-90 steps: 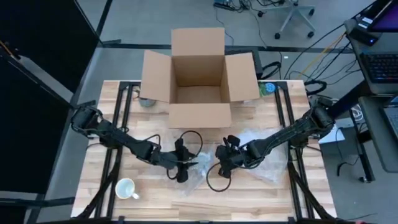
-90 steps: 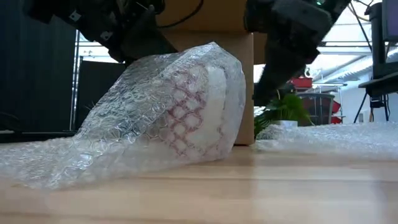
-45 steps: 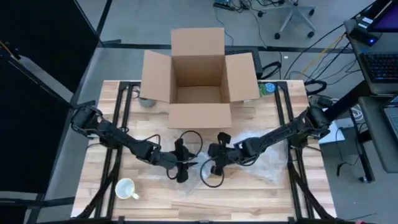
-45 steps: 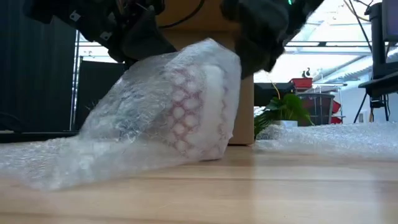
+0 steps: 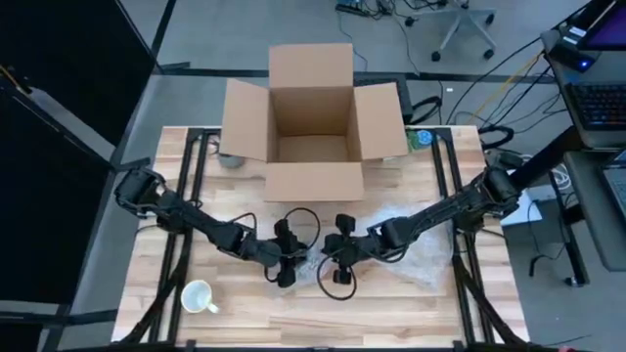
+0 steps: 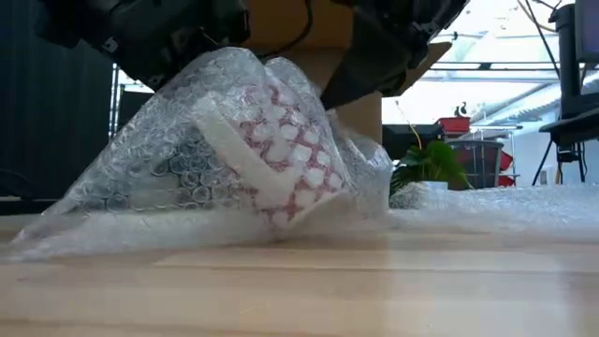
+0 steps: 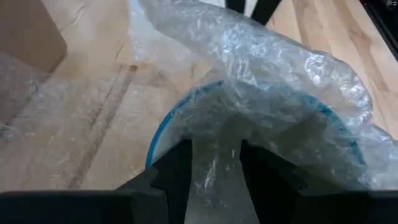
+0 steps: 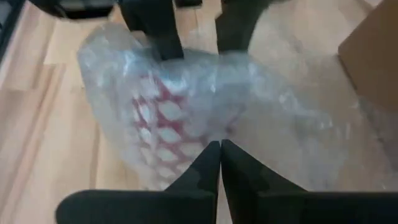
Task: Wrap mug
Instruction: Wrap the red mug with the left bubble wrap
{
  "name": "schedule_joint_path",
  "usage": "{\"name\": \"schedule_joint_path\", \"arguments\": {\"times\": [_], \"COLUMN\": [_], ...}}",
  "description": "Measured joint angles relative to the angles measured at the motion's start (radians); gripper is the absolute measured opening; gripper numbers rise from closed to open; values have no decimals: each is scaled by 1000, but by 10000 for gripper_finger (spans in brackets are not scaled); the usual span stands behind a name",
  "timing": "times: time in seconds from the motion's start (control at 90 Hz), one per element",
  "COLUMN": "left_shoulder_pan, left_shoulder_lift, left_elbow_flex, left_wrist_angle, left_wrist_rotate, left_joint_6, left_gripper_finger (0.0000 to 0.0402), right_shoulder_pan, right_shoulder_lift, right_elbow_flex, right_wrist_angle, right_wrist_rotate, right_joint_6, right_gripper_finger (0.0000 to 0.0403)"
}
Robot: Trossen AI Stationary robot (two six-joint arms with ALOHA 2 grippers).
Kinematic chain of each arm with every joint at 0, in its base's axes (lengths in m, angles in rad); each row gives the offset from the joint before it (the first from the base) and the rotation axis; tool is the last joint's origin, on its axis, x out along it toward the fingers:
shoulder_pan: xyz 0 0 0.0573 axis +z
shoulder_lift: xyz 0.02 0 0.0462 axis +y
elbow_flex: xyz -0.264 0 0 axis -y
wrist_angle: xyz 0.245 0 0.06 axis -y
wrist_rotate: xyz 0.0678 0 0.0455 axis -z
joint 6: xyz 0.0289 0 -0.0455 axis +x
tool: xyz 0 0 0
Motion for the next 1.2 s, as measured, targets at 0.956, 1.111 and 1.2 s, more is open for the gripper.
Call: {"name": "schedule_joint_path", "arguments": {"times": [0.956,1.111,1.2], "left_shoulder_pan": [-3,-1,1], "left_shoulder_lift": [42,44,45], "left_elbow_flex": [75,75,75], "left_wrist_angle": [60,64,73], "left_wrist_rotate": [90,90,90], "left_joint_6": [6,6,5], "left_gripper_finger": [130,130,130], "right_shoulder_pan": [101,100,100], "right_shoulder_lift": [-20,-77,-94], "right_elbow_flex": [-39,-29,-27], "right_wrist_angle": [-129,-135,-124], "right_wrist_rotate": [20,21,24], "right_joint_6": [173,166,159], "right_gripper_finger": [0,0,0]}}
